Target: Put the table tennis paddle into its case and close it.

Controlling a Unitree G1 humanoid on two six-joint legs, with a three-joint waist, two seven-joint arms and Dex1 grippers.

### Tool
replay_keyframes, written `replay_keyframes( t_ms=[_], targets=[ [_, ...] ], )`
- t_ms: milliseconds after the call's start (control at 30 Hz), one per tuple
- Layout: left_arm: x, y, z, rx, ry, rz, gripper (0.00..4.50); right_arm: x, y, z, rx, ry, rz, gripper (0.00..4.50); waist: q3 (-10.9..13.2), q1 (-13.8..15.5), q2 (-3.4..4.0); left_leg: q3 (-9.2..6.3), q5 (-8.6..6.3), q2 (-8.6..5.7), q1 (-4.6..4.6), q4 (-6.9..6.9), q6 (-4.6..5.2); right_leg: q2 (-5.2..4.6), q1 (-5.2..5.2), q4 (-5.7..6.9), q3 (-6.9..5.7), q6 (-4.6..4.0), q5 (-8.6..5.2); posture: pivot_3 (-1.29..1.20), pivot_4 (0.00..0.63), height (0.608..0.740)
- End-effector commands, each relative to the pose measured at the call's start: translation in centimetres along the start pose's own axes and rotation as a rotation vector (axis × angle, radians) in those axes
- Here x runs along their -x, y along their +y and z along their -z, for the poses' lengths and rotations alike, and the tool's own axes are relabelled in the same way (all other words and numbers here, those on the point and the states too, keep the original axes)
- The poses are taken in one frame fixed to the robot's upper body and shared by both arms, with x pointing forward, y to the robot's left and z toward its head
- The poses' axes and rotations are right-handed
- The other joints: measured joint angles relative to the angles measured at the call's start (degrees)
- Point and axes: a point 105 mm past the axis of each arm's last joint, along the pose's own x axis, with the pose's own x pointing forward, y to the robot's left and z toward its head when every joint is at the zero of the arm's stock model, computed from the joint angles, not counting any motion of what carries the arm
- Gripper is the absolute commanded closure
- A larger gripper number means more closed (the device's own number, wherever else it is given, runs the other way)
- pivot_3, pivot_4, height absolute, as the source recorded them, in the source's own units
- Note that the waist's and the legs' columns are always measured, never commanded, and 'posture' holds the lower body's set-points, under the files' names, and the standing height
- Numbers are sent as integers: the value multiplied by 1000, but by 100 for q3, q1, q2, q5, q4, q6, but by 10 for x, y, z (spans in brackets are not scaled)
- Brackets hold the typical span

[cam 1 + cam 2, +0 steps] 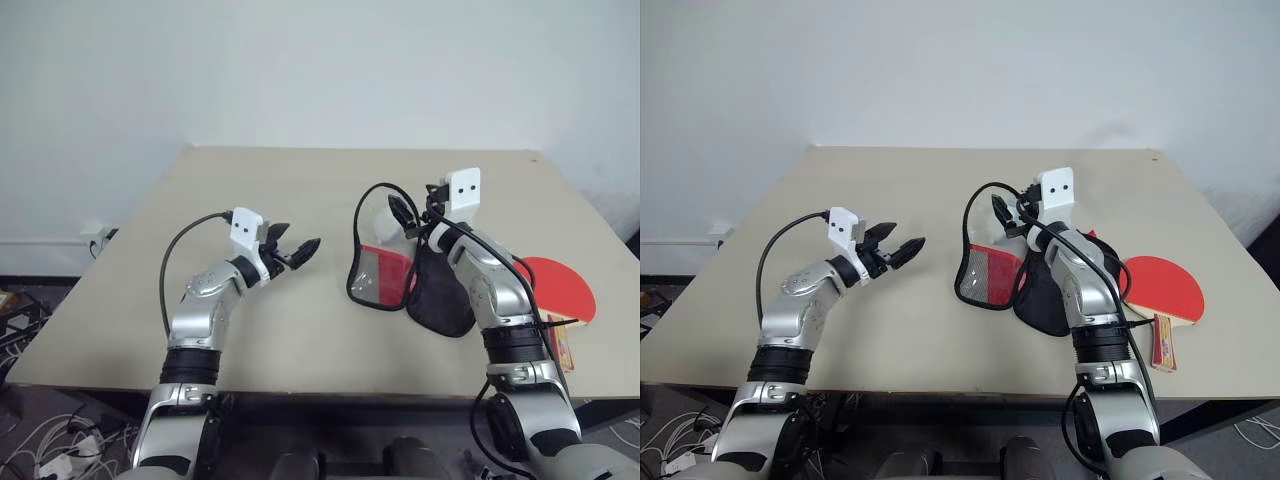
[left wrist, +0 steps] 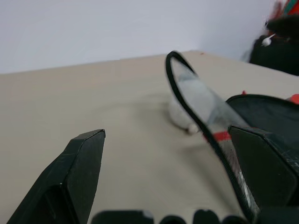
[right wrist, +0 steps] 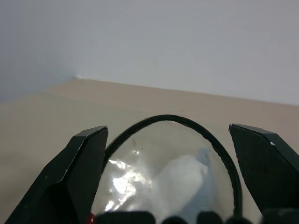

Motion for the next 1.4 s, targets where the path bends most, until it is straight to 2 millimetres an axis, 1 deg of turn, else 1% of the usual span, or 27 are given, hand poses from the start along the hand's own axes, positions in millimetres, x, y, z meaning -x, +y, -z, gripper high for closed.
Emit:
replay_keyframes(
  t_ms=[33, 167, 267, 500, 600, 633, 700, 733, 833, 933, 1033, 1200, 1333, 1400],
  targets=[
    [-11, -11, -20, -30, -62, 60, 14, 6, -10, -22, 5, -63, 40, 0, 0, -11, 1, 1, 0, 1, 0, -1, 0, 0, -2, 0, 1, 0, 0, 0, 0, 740],
    [-17, -15, -16, -22, -54, 75, 14, 11, -19, -21, 8, -57, 77, 0, 2, -18, 4, 0, 0, 1, 0, -1, 0, 0, -3, 3, 0, 0, 0, 0, 0, 740],
    [-20, -21, -16, -18, -51, 109, 14, 13, -22, -21, 6, -60, 98, 0, 2, -18, 4, 1, 0, 1, 1, -1, 0, 1, -2, 2, 1, 0, 0, 0, 0, 740],
    [-26, -26, -16, -15, -50, 136, 14, 20, -33, -20, 3, -48, 152, 0, 2, -2, 4, 0, 0, 1, -2, 0, 0, 1, -2, 0, 1, 0, 0, 0, 0, 740],
    [-28, -28, -15, -14, -50, 145, 14, 25, -39, -18, 6, -36, 186, 0, 2, -1, 4, 1, 0, 1, -2, 0, 0, 1, -2, 0, 1, 0, 0, 0, 0, 740],
    [-28, -29, -15, -13, -50, 148, 14, 28, -44, -16, 6, -26, 212, 0, 2, -1, 4, 1, 0, 0, -2, 0, 0, 1, -1, 0, 1, 0, 0, 0, 0, 740],
    [-30, -31, -15, -11, -52, 154, 14, 36, -59, -13, 35, -2, 287, 0, 2, 1, 4, 2, 0, 1, -2, 0, 0, 1, -2, 0, 1, 0, 0, 0, 0, 740],
    [-31, -32, -14, -7, -53, 159, 14, 43, -70, -9, 76, 34, 348, 0, 3, 9, 5, 1, 0, 1, -2, 0, 0, 1, -1, 0, 1, 0, 0, 0, 0, 740],
    [-33, -36, -13, 1, -55, 175, 14, 59, -93, -4, 133, 93, 467, 0, 3, 40, 5, 2, 0, 0, -4, 1, 0, 1, -1, -4, 2, 1, -1, 0, 0, 740],
    [-36, -43, -11, 13, -58, 201, 14, 75, -110, -2, 143, 133, 558, 0, 3, 39, 6, 6, 0, 0, -5, 0, 1, 1, 0, -8, 4, 0, -1, 0, 0, 740],
    [-40, -48, -10, 19, -61, 217, 14, 90, -122, 3, 125, 174, 628, 0, 3, 38, 6, 9, 0, 0, -4, 0, 1, 1, 0, -9, 6, 1, -1, 0, 0, 740],
    [-43, -54, -8, 29, -64, 234, 14, 112, -132, 12, 40, 227, 724, 0, 3, 38, 7, 10, 0, 0, -4, 1, 1, 1, 1, -9, 8, 1, -1, 0, 0, 740],
    [-46, -58, -6, 38, -65, 243, 14, 135, -150, 22, -36, 293, 876, 0, 3, 41, 8, 13, 1, 0, -4, 4, 2, 0, 3, -9, 11, 1, -1, 0, 0, 740],
    [-47, -61, -5, 43, -67, 248, 14, 145, -155, 25, -85, 320, 916, 0, 2, 42, 8, 13, 1, 0, -4, 4, 2, 1, 3, -10, 11, 1, -1, 0, 0, 740]
  ],
)
